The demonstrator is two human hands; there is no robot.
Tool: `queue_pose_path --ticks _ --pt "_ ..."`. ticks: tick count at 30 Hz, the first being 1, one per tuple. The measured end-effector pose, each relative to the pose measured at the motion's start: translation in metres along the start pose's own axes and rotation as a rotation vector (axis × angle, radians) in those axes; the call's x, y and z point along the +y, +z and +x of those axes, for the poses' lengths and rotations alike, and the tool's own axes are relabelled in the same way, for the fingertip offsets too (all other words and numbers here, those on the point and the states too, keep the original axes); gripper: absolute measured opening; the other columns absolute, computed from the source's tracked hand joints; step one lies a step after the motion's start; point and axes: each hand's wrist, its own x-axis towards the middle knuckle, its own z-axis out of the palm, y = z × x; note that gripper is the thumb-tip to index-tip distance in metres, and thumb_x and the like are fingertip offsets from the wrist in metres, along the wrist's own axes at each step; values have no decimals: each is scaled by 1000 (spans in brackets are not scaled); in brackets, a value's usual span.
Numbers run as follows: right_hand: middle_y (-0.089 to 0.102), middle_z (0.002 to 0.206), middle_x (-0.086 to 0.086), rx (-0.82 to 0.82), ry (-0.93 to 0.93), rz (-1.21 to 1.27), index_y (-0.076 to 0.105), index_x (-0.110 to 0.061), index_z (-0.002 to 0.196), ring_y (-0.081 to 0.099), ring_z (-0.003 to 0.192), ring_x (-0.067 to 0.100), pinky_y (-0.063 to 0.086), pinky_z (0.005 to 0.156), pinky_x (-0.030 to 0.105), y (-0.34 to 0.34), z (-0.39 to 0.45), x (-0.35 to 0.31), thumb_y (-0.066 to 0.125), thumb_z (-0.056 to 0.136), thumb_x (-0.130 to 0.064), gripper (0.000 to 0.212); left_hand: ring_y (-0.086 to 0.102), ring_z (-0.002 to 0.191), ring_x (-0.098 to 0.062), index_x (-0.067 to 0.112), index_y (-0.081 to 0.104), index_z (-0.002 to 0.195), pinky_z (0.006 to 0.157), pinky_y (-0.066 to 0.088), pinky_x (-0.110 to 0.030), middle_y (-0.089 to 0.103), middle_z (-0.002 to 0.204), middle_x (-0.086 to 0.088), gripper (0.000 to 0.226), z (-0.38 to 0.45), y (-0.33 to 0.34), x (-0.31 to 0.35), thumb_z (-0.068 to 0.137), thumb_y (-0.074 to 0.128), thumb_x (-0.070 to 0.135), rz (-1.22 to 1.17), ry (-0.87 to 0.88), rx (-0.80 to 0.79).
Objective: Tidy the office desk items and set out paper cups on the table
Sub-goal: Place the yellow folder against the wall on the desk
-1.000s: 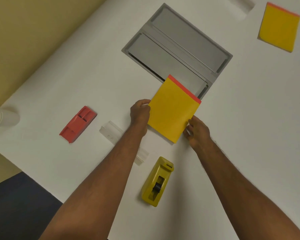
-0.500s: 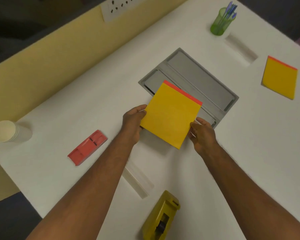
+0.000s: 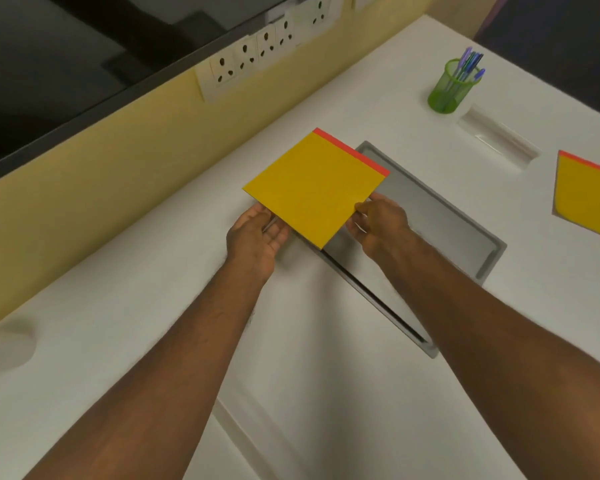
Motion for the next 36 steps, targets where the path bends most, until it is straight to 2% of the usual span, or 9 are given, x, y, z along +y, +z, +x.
queue_pose_path --ticks 7,12,16,20,25,27,30,33,36 --pt "57 90 12 0 -38 -49 55 -9 98 58 77 22 56 65 31 35 46 1 45 98 8 20 76 90 -24 8 61 130 73 63 -38 75 110 -10 31 47 18 25 101 51 2 72 71 12" --pt "61 89 9 -54 -69 -112 52 -18 88 62 82 23 60 74 35 54 77 2 51 98 9 29 74 89 -24 6 57 132 79 63 -40 72 106 -9 36 78 25 35 97 57 -2 170 149 67" --pt "62 103 14 -70 -108 -171 53 -11 114 66 93 26 63 86 40 68 97 2 59 96 8 27 72 82 -23 5 57 129 75 63 -40 71 99 -9 33 100 23 44 97 55 -5 219 160 105" --pt "55 84 10 -109 -238 -410 62 -11 107 56 70 20 55 62 30 71 114 6 64 89 8 26 70 83 -23 4 55 133 74 62 -36 68 104 -12 38 117 19 47 97 57 -5 243 143 147" --pt "58 136 11 -120 -373 -734 52 -12 145 60 120 25 51 108 41 60 134 17 68 93 -8 54 65 85 -24 5 46 147 85 57 -34 65 120 -19 55 136 11 40 95 61 -3 576 251 220" --pt "56 138 11 -140 -454 -853 53 -13 146 56 127 27 47 112 41 59 138 22 71 94 -14 55 63 86 -27 8 56 137 89 56 -38 68 117 -17 45 138 12 38 93 63 1 705 325 236" --pt "47 150 7 -138 -594 -1089 53 -17 147 41 140 28 37 115 42 60 140 29 70 95 -26 55 57 97 -25 31 57 86 96 52 -38 62 95 4 29 140 12 34 92 64 3 884 398 245" --pt "43 154 5 -134 -683 -1196 50 -20 148 35 143 30 36 112 43 61 141 35 67 96 -30 56 54 128 -22 9 56 139 95 39 -20 57 142 -5 46 139 8 29 94 65 8 997 425 190" --pt "43 156 3 -128 -707 -1195 50 -21 149 34 144 30 37 112 43 59 143 38 66 97 -32 55 53 132 -20 4 46 148 93 36 -14 49 151 -11 56 140 4 28 95 65 9 1091 483 179"
